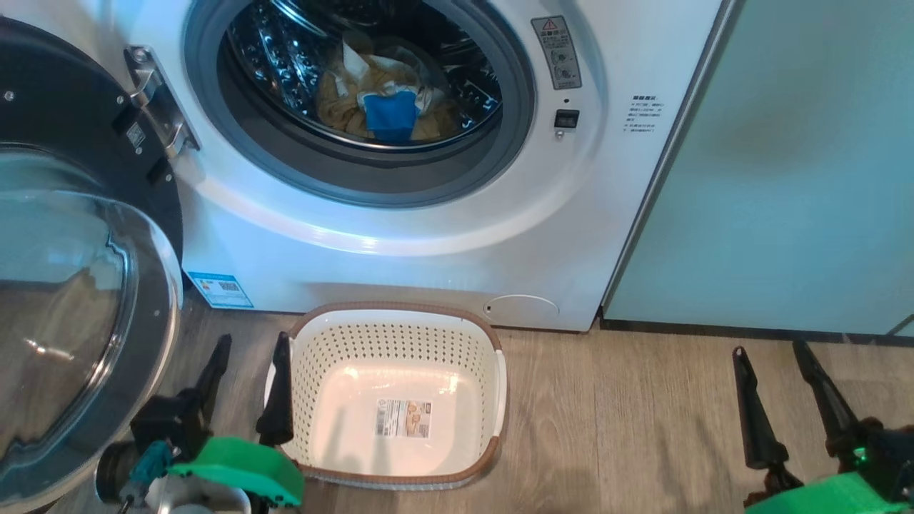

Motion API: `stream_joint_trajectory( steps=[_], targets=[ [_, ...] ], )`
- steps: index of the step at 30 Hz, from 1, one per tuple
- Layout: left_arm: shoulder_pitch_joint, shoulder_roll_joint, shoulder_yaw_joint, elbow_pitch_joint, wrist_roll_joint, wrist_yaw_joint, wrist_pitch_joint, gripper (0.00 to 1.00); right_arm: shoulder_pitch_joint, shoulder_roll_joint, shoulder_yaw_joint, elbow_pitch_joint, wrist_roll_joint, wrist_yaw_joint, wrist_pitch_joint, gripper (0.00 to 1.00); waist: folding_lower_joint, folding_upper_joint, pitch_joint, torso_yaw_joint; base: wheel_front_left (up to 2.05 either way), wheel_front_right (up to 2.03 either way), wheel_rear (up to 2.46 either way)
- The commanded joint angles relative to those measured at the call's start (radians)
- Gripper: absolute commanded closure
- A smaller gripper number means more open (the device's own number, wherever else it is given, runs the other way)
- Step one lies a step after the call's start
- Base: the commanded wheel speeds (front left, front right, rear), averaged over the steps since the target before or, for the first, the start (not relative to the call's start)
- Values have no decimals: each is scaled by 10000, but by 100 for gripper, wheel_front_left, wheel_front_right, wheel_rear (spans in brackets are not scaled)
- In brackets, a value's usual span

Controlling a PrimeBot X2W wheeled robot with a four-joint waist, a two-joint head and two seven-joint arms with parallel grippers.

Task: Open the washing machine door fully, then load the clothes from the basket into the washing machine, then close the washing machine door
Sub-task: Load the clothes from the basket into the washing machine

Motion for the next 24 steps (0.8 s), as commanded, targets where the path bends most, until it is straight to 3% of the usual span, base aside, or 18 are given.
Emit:
stream_joint_trajectory(
  steps=[1,9,24],
  targets=[
    [-203,64,533,-278,128,-81,-62,0,-30,-25,179,-359,-92,-29,-67,0,1,-1,-89,3,0,0,0],
    [-65,-93,563,-228,193,-410,-62,0,121,-5,200,-360,-125,-29,-67,0,1,-1,-341,11,0,0,0],
    [-39,-209,690,-141,379,-550,-62,0,139,33,250,-343,-92,-29,-67,0,1,-1,-398,-49,0,0,0]
  ],
)
